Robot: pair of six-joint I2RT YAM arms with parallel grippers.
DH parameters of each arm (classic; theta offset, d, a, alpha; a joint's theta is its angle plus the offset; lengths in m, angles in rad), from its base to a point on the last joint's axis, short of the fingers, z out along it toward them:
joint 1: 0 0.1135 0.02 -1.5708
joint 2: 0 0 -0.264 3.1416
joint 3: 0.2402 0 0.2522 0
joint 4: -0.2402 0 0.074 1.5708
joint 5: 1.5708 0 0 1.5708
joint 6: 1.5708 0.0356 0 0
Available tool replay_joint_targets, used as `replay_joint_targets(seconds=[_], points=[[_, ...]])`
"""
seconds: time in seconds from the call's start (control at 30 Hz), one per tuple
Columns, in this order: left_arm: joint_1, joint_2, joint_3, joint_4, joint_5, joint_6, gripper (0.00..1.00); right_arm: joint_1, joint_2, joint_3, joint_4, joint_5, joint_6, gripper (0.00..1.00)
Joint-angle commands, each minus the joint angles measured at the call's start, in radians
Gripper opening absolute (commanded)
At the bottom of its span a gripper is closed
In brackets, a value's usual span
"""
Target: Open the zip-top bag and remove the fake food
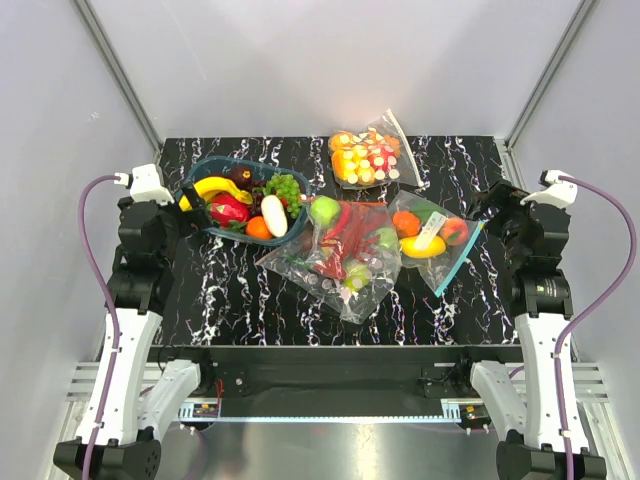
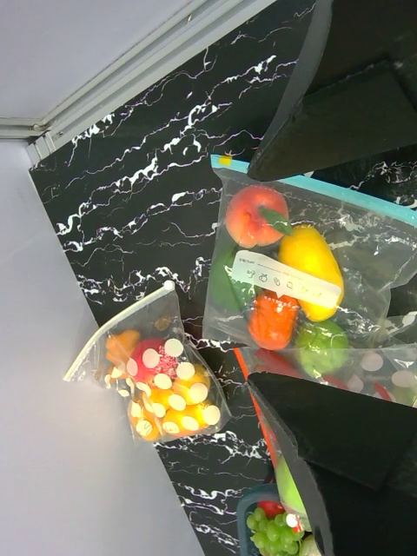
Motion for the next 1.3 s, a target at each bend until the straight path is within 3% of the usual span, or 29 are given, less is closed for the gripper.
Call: replay_joint_targets(seconds=[0.0,0.27,0.53,0.97,1.27], points=[[0.004,-0.018,-0.004,0.049,-0.027,-0.008,0.99,0.003,0.001,0.000,0.009,0.042,0.031,1.00],[0.004,-0.014,-0.006,0.049,0.008,0.003,0.99,0.003,0.055,-0.043,-0.027,0.075,0.146,1.00],[0.004,-0.023,-0.024,0.049,0.057,0.035,0.99,0.003,0.128,-0.158,-0.014,-0.019,0.294,1.00],[0.003,-0.037,-0.038,0.061,0.105,0.052,0.99,-0.015,0.200,-0.322,-0.008,-0.060,0.387,1.00],[-0.003,-0.038,-0.040,0.062,0.120,0.061,0.99,-0.032,0.277,-0.389,0.084,-0.099,0.407,1.00]])
